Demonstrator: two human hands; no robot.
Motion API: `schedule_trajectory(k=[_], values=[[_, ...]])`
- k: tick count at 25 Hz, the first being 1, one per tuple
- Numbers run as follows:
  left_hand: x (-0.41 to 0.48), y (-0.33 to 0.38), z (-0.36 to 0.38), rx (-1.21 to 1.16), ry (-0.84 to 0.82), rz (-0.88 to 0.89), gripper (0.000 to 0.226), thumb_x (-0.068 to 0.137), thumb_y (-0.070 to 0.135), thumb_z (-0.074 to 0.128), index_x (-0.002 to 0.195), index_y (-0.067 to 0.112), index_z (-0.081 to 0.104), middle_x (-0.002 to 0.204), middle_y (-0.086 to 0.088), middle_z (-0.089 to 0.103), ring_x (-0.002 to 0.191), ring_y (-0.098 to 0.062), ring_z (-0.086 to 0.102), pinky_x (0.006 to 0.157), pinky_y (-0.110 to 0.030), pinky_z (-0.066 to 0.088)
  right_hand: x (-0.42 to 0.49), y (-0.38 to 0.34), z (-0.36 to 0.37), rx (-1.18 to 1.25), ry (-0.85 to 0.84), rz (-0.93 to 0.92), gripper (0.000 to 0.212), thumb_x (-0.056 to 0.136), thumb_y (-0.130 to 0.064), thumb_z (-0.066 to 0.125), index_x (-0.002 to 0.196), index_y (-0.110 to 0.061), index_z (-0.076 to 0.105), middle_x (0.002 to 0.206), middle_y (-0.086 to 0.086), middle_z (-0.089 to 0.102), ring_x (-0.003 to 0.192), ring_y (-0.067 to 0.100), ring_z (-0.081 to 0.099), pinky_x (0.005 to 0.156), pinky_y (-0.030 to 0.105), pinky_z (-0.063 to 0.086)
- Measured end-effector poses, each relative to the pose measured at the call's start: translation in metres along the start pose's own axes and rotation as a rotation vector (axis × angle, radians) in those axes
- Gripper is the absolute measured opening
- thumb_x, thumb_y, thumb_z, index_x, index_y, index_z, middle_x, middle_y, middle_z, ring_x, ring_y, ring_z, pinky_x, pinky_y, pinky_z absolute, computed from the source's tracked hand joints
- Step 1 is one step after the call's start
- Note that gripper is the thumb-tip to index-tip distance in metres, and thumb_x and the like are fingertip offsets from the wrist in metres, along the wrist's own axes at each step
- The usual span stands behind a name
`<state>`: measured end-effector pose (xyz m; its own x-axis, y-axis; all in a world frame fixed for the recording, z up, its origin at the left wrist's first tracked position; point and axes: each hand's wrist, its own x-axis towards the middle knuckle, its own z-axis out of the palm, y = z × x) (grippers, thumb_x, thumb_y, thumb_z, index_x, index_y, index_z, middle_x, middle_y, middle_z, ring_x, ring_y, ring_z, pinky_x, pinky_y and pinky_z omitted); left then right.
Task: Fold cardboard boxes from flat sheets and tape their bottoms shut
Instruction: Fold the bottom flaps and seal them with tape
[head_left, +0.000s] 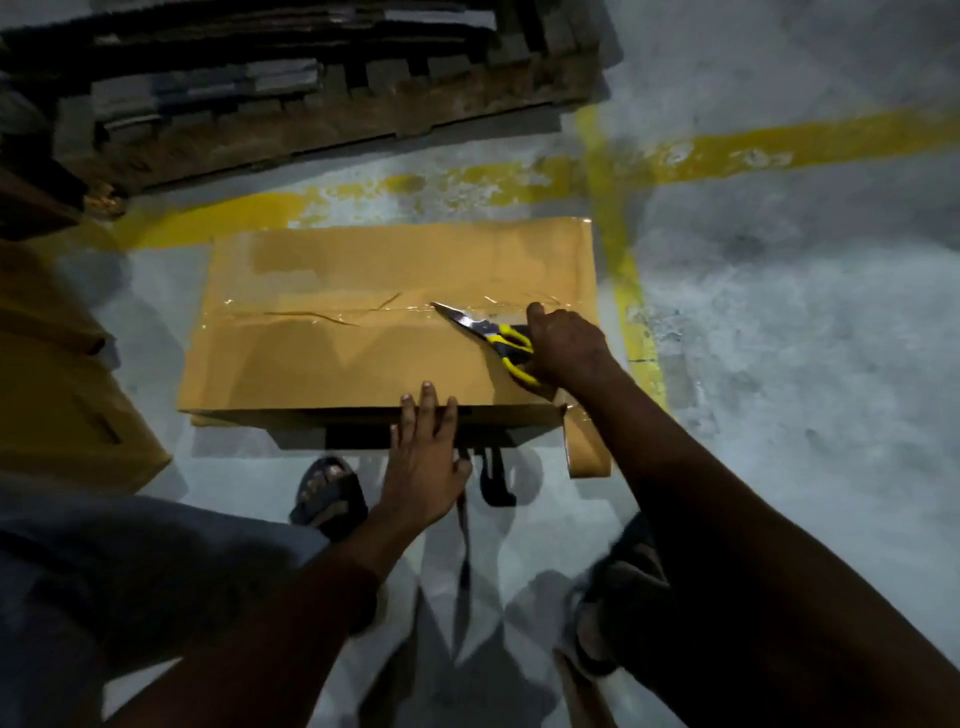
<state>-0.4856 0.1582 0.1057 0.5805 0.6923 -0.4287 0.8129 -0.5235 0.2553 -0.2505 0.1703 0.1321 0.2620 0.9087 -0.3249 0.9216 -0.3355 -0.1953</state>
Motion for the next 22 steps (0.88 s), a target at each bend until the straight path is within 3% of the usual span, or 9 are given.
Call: schedule_trajectory(k=[3,5,7,9,12,19,22], values=[[-0.016,0.047,0.021,-0.288,0.083,-0.024,0.066,0.091,0.022,0.057,0.150,0.020,0.029,0.161,-0.005,-0.010,0.149,-0.022,0.000,0.117,-0.038,0.020,-0.010,0.051,-0.006,-0.076,0.122,-0.030,0.052,0.084,-0.058,0.062,0.113,-0.015,0.062,0.102,0.013,0.069,0.110,0.037,0.051,0.085,0.042,0.041],[-0.017,0.081,0.034,-0.554,0.138,-0.139,0.059,0.089,0.014,0.061,0.145,0.019,0.041,0.159,-0.004,0.017,0.143,-0.015,0.022,0.109,-0.023,0.026,-0.017,0.079,-0.006,-0.083,0.222,0.004,0.050,0.078,-0.063,0.065,0.103,-0.019,0.067,0.092,0.008,0.070,0.107,0.037,0.050,0.084,0.041,0.035],[-0.007,0.109,0.039,-0.907,0.130,-0.305,0.057,0.087,0.012,0.067,0.139,0.018,0.046,0.139,-0.006,0.049,0.127,-0.019,0.048,0.099,-0.023,0.038,-0.022,0.092,-0.002,-0.038,0.291,0.042,0.048,0.072,-0.063,0.068,0.096,-0.021,0.069,0.085,0.004,0.069,0.102,0.038,0.050,0.080,0.041,0.034],[0.008,0.129,0.042,-1.128,0.049,-0.431,0.054,0.083,0.021,0.074,0.128,0.024,0.046,0.118,-0.002,0.062,0.108,-0.017,0.060,0.088,-0.027,0.047,-0.023,0.087,0.003,-0.019,0.337,0.041,0.045,0.069,-0.061,0.070,0.092,-0.022,0.068,0.083,0.003,0.069,0.098,0.038,0.052,0.078,0.041,0.035],[0.020,0.147,0.052,-1.053,0.009,-0.465,0.049,0.077,0.032,0.079,0.108,0.025,0.042,0.108,0.000,0.064,0.099,-0.020,0.062,0.085,-0.035,0.052,-0.018,0.068,0.015,-0.101,0.362,-0.022,0.042,0.068,-0.055,0.071,0.096,-0.024,0.068,0.087,0.002,0.071,0.099,0.037,0.052,0.079,0.042,0.035],[0.029,0.158,0.060,-1.007,-0.029,-0.568,0.042,0.084,0.030,0.072,0.109,0.018,0.041,0.115,-0.009,0.058,0.104,-0.027,0.058,0.079,-0.035,0.050,-0.017,0.059,0.023,-0.124,0.233,0.037,0.044,0.075,-0.050,0.065,0.113,-0.027,0.062,0.101,0.000,0.070,0.107,0.038,0.048,0.079,0.041,0.032],[0.024,0.154,0.060,-0.980,0.010,-0.575,0.047,0.079,0.034,0.077,0.106,0.021,0.041,0.108,-0.005,0.056,0.096,-0.025,0.057,0.074,-0.032,0.049,-0.016,0.071,0.015,0.004,0.146,0.034,0.044,0.079,-0.050,0.066,0.115,-0.024,0.064,0.102,0.007,0.069,0.106,0.039,0.051,0.079,0.038,0.039]])
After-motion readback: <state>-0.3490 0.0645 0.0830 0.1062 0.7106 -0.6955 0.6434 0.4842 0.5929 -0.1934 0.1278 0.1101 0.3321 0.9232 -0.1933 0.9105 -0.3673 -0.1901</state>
